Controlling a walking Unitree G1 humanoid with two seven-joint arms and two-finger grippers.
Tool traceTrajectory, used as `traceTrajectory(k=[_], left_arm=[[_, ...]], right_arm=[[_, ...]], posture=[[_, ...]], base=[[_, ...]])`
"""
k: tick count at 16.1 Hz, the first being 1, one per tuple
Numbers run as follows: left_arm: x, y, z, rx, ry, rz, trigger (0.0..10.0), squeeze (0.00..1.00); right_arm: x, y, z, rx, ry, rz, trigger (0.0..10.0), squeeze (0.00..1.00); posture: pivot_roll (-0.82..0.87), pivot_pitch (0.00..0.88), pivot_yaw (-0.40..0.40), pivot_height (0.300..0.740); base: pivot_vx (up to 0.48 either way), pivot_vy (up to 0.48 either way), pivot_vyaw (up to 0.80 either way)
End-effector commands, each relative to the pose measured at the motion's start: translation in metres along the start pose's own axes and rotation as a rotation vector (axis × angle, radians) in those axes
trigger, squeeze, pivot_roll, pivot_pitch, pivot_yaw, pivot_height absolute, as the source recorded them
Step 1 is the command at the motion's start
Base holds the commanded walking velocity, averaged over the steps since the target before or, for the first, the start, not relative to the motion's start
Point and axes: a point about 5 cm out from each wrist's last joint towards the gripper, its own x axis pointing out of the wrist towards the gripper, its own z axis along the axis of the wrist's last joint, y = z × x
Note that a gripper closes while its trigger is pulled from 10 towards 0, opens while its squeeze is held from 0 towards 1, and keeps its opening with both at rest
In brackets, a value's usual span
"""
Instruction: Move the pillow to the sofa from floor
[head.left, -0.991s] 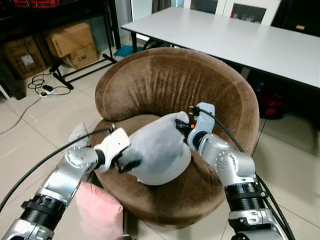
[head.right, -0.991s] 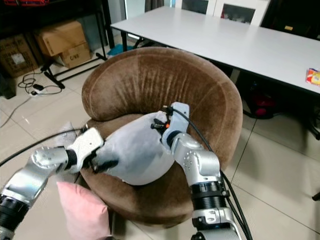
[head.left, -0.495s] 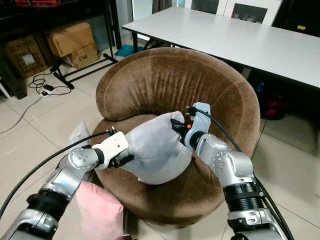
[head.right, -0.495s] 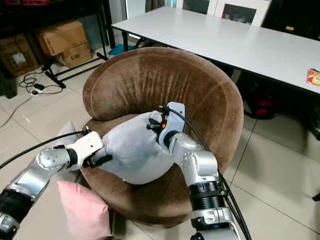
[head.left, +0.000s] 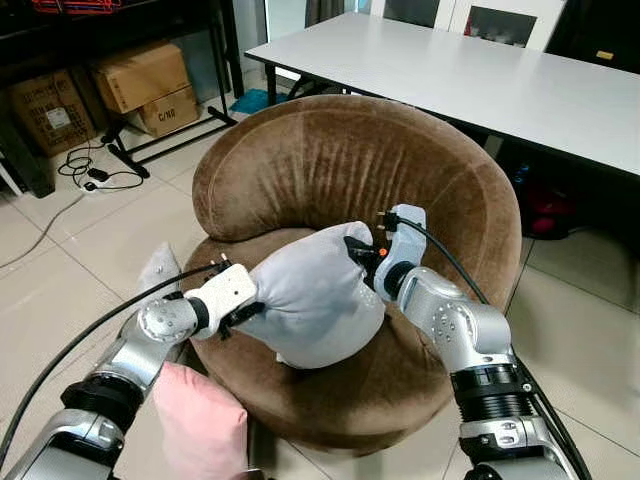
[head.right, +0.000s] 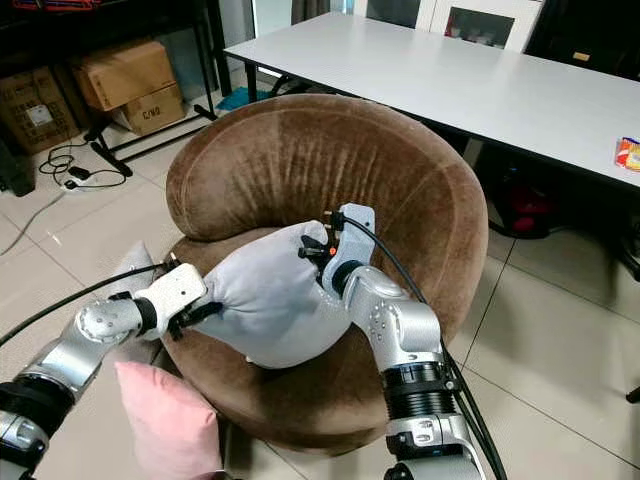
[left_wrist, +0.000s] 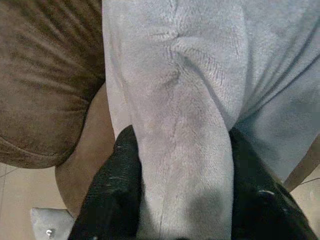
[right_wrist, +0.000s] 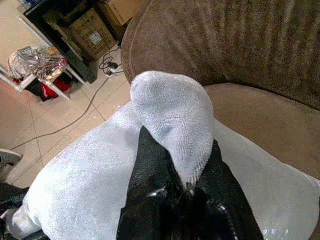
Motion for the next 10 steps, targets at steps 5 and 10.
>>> traceTrajectory(k=[5,10], left_arm=[[0.001,0.001,-0.007,-0.014,0.021,0.015,0.0,0.0],[0.002,0.001,-0.01,-0.012,0.032,0.01,0.0,0.0]], right_arm=[[-0.001,-0.011,0.005,0.018,-0.012,-0.029,10.0,1.0],[-0.004,-0.024,0.012,0.056,-0.056,-0.072,10.0,1.0]], posture=[[-0.01,0.0,-0.013,0.74],[-0.01,0.0,-0.012,0.74]], base=[[0.0,0.0,0.0],[0.0,0.0,0.0]])
